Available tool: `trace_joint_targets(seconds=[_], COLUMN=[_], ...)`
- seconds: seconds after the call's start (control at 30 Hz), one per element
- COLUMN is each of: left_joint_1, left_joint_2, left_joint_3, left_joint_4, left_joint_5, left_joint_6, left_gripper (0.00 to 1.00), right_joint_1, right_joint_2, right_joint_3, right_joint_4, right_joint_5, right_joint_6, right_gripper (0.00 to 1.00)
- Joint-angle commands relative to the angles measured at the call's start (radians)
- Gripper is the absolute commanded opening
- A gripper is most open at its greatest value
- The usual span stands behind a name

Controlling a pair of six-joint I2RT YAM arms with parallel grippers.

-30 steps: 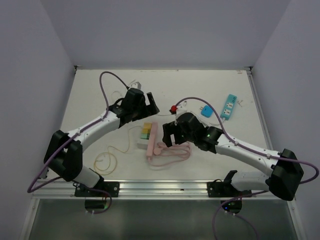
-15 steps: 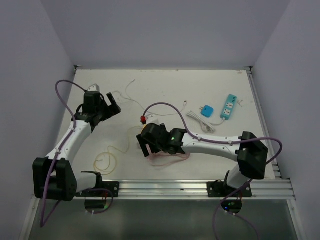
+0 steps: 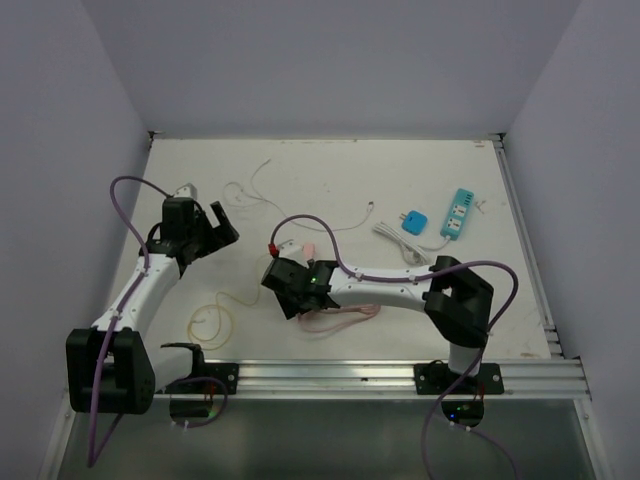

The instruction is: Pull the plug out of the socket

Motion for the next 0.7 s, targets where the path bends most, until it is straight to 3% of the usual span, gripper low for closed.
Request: trace_joint_targets(seconds=[0.0, 0.2, 0.27, 0.47, 0.67], left_joint_1=[0.003, 0.001, -0.002, -0.065, -0.187], left_joint_2=[-0.015, -0.033, -0.047, -0.078, -0.144], left_joint_3=[0.002, -0.041, -0.058, -0.109, -0.124], left_joint_4=[0.021, 0.027, 0.033, 0.047, 0.053], left_joint_5=[0.041, 0.138, 0.16, 0.241, 0.2], left_joint_6=[0.022, -0.019, -0.036, -0.101, -0.197], left_gripper=[1.0, 1.0, 0.99, 1.0, 0.99], right_joint_1=[0.005, -0.041, -0.066, -0.173, -0.19], right_joint_2=[0.018, 0.005, -0.009, -0.097, -0.104], right_joint_3=[0.041, -0.021, -0.055, -0.212, -0.25], right_joint_4=[-0.052, -0.022, 0.005, 0.156, 0.238], right_joint_5=[0.037, 0.053, 0.027, -0.059, -0.133], right_joint_6=[0.032, 0.026, 0.016, -0.029, -0.075], right_gripper=[0.63, 0.32, 0.29, 0.32, 0.36])
